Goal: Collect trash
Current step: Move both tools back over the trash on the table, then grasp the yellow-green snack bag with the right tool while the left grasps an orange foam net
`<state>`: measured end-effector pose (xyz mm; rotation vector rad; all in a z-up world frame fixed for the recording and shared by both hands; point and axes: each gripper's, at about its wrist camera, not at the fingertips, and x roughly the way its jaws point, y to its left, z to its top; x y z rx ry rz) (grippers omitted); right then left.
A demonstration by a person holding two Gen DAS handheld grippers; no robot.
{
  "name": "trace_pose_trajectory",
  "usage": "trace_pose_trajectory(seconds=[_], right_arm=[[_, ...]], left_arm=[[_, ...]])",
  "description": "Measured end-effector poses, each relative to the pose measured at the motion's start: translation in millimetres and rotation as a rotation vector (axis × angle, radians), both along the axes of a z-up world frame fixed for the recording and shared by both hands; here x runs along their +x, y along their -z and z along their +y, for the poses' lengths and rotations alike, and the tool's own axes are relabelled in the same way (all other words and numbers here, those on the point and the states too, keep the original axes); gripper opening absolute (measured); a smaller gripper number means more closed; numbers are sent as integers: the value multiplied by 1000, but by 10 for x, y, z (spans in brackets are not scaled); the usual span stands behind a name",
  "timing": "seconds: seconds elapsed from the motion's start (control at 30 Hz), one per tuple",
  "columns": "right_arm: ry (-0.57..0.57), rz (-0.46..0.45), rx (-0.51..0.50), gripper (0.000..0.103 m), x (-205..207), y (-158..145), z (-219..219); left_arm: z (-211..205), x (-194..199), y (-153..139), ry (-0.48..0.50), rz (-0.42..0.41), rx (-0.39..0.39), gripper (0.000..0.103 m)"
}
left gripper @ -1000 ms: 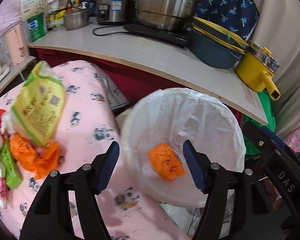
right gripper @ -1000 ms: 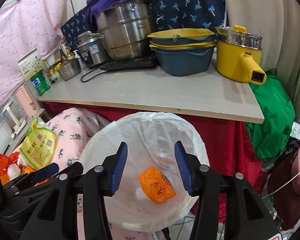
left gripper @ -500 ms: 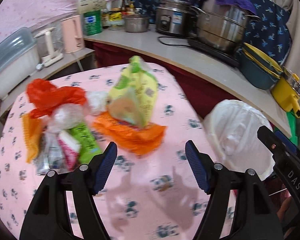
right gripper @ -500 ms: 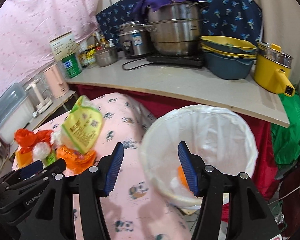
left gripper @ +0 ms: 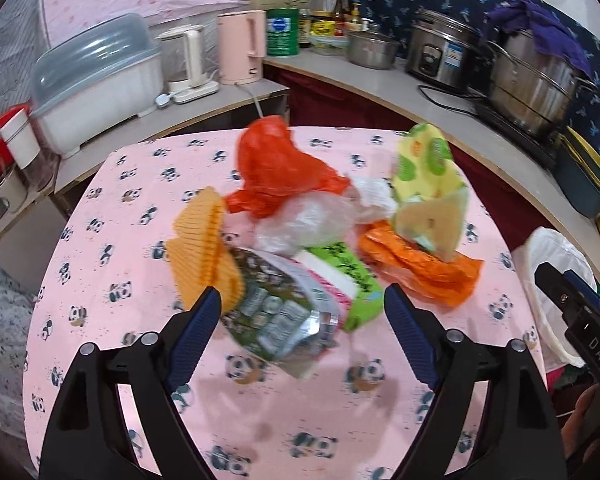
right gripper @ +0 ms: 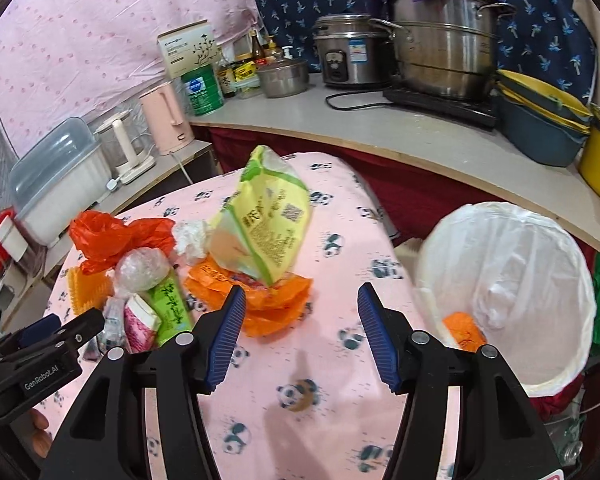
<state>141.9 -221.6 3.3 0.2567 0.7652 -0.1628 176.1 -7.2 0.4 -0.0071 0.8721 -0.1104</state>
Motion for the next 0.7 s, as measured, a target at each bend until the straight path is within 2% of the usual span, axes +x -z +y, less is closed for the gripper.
trace_pose_trajectory(seconds=[0.27,0.7], right_arm=[[-23,16,12,57,440,62,169],[-18,32,19,60,1010,262,256]], left_arm=[[405,265,95,-72,15,-27,86],[682,690,320,-119,63,-76,86]])
